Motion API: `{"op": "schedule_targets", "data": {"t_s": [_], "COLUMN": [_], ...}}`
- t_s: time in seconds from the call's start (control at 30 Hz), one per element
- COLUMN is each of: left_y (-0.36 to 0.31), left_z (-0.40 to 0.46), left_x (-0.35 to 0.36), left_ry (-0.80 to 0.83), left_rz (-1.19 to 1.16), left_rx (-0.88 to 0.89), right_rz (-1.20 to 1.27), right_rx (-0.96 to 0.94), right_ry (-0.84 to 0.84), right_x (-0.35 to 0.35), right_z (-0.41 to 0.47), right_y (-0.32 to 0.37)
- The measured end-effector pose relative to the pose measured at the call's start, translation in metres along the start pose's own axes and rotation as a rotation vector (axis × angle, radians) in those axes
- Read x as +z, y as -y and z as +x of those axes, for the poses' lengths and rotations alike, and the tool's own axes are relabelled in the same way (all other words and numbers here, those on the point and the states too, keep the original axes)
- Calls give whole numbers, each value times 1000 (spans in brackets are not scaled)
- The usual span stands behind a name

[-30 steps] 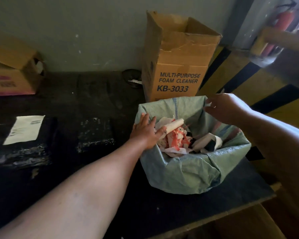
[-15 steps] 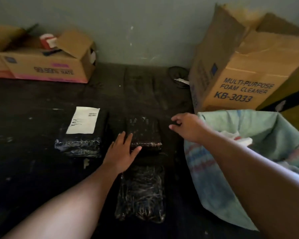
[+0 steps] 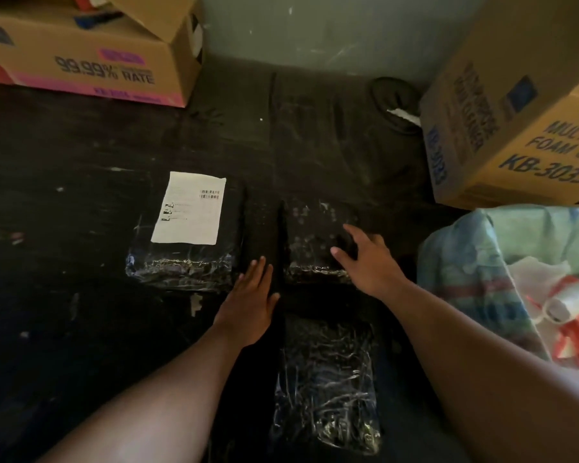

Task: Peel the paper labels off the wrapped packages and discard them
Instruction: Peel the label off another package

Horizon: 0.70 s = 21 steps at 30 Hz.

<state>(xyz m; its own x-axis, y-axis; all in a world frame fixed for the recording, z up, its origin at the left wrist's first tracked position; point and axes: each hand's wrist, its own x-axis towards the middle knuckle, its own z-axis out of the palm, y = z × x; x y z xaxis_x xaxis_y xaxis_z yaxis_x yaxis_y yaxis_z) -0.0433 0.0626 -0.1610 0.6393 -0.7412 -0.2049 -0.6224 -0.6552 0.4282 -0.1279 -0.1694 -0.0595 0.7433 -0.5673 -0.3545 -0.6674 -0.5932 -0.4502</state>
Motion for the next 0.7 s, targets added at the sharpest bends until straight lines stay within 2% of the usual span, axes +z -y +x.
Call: {"op": "schedule_targets", "data": {"t_s": [0.07,0.2,0.5,0.7], "left_y": [4,5,5,5], "left_z": [-3,-2,-2,-2], "left_x": [11,16,14,12], "left_ry": [0,-34,-41,-63], "left_rz": [111,175,194,211], "left_rx": [11,4,3,8], "right_rz": [42,201,418,434], "right_rx": [10,38,32,-10], "right_ry": [0,-10,-131,-213], "right_x": [8,22,37,19], "right_z": [7,21,22,12], "right_y": [-6,-16,-11,12]}}
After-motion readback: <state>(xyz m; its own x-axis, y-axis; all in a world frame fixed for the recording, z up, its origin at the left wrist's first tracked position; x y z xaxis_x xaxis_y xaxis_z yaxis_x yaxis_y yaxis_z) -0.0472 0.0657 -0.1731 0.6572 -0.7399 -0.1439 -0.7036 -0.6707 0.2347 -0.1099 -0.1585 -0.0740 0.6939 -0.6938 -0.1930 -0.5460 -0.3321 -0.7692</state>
